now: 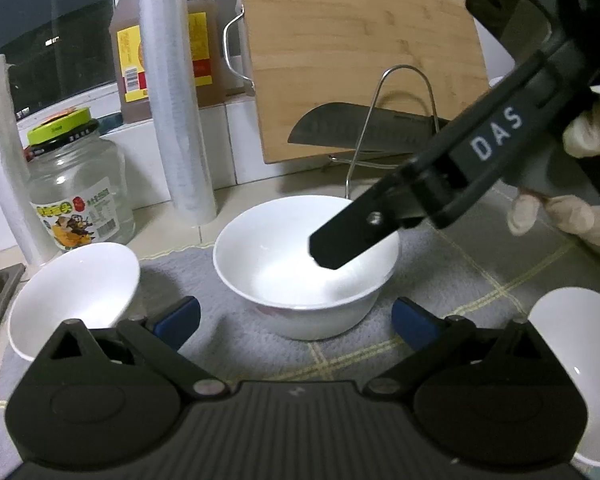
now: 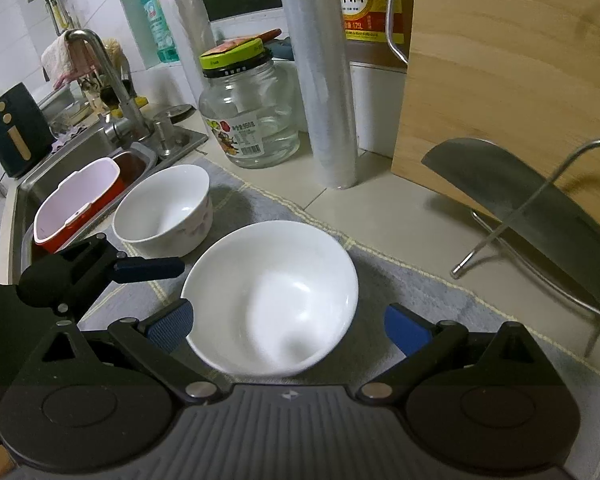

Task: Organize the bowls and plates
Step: 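Lift the white bowl off the mat with the right tool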

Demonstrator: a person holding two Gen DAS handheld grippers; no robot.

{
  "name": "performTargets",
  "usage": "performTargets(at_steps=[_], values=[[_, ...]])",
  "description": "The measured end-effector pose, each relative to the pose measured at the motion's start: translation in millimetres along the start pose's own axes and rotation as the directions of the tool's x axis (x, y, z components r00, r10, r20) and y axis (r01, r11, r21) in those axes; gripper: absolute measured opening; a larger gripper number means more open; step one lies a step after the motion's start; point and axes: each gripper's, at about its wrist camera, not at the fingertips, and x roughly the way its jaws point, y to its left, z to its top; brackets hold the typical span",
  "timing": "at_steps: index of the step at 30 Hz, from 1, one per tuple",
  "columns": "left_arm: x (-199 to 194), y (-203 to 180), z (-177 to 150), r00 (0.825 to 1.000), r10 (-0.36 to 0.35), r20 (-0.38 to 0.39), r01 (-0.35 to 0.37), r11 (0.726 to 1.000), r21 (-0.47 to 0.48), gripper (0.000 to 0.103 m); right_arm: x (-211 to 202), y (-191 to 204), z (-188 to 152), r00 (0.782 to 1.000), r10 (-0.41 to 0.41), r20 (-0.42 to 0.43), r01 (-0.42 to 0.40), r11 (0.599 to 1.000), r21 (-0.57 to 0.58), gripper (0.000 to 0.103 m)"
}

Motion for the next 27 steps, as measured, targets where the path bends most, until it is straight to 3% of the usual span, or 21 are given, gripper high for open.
performTargets(at_steps=[9, 16, 27], values=[[8.4, 1.3, 4.7, 1.000, -0.022, -0.001, 0.022, 1.000, 0.000, 0.097, 16.3, -3.8, 9.3, 1.000, 0.022, -0.005, -0.022, 1.000, 0.000, 0.102], [11.5, 3.2, 7.1, 0.999, -0.045, 0.003, 0.045, 0.999, 0.004, 0.090, 21.7, -0.5, 11.1, 0.999, 0.034, -0.014, -0.034, 0.999, -0.024, 0.088], [11.6, 4.4, 6.9, 0.999, -0.053, 0.004, 0.053, 0.999, 0.010, 0.090, 22.3, -0.9, 10.1, 0.999, 0.036, -0.023, -0.036, 0.999, -0.016, 0.087]])
